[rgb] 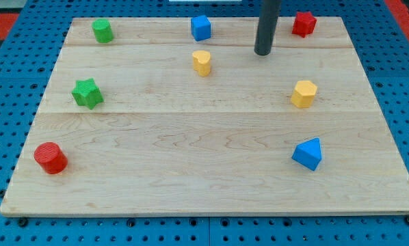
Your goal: Move the yellow blocks and the green star to the center of the board
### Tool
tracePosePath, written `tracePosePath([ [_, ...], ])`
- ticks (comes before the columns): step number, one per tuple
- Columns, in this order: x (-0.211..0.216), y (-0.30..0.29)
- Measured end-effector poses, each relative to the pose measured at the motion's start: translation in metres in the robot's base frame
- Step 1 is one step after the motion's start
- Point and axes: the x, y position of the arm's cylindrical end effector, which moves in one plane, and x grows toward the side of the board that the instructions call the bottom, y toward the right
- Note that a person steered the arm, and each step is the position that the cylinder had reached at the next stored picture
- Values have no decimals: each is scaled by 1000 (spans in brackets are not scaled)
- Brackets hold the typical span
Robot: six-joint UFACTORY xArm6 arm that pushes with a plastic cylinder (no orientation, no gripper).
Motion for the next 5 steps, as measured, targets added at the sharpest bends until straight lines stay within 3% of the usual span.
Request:
tracePosePath([
  [2, 15, -47],
  [3, 50, -98],
  [4, 81, 1],
  [5, 64, 115],
])
